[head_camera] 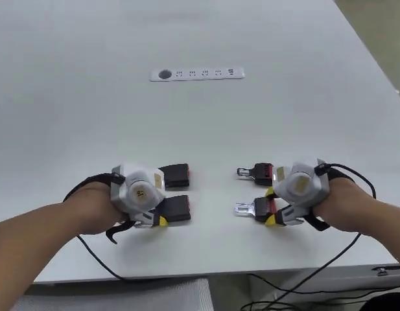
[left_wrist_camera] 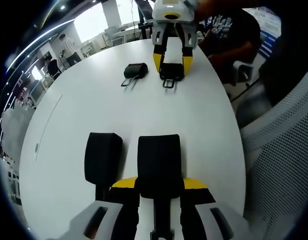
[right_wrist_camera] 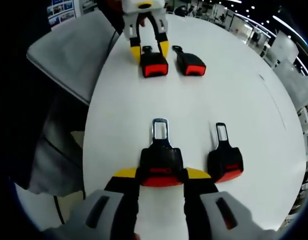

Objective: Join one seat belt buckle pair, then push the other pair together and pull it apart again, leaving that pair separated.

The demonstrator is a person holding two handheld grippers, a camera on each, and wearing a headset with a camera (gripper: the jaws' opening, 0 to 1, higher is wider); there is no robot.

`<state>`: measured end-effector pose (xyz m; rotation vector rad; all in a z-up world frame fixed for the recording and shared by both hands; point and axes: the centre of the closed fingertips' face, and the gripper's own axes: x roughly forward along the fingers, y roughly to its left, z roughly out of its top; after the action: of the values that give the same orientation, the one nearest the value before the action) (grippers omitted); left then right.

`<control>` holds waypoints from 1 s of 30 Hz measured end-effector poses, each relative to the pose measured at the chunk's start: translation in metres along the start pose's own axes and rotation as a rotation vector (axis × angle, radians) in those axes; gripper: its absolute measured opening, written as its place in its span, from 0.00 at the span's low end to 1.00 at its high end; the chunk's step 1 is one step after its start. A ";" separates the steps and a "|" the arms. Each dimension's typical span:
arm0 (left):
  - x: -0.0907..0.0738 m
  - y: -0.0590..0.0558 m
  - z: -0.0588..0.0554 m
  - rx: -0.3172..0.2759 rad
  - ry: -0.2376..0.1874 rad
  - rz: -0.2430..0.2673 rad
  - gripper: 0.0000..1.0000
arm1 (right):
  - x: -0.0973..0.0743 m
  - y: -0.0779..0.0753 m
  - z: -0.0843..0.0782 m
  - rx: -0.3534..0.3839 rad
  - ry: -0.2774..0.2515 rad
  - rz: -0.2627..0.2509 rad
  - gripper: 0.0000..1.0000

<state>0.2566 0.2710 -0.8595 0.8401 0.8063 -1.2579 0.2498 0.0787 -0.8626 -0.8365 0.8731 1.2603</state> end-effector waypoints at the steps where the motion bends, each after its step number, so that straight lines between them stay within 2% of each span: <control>1: 0.000 0.000 0.000 -0.001 0.000 -0.001 0.32 | 0.002 -0.001 0.003 0.003 -0.004 -0.001 0.35; 7: 0.000 0.000 0.000 -0.017 0.002 -0.004 0.32 | 0.014 0.001 0.031 -0.021 -0.029 0.013 0.35; 11: 0.000 0.000 0.000 -0.016 -0.011 -0.007 0.32 | 0.022 0.003 0.047 -0.050 -0.025 0.023 0.35; 20: 0.000 0.000 0.000 0.006 -0.013 -0.023 0.32 | 0.032 0.002 0.068 -0.052 -0.032 0.023 0.35; 30: 0.000 -0.001 0.000 0.005 0.005 -0.025 0.32 | 0.041 0.002 0.085 -0.096 -0.061 0.032 0.35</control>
<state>0.2560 0.2707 -0.8598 0.8398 0.8209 -1.2809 0.2586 0.1725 -0.8622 -0.8586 0.7847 1.3571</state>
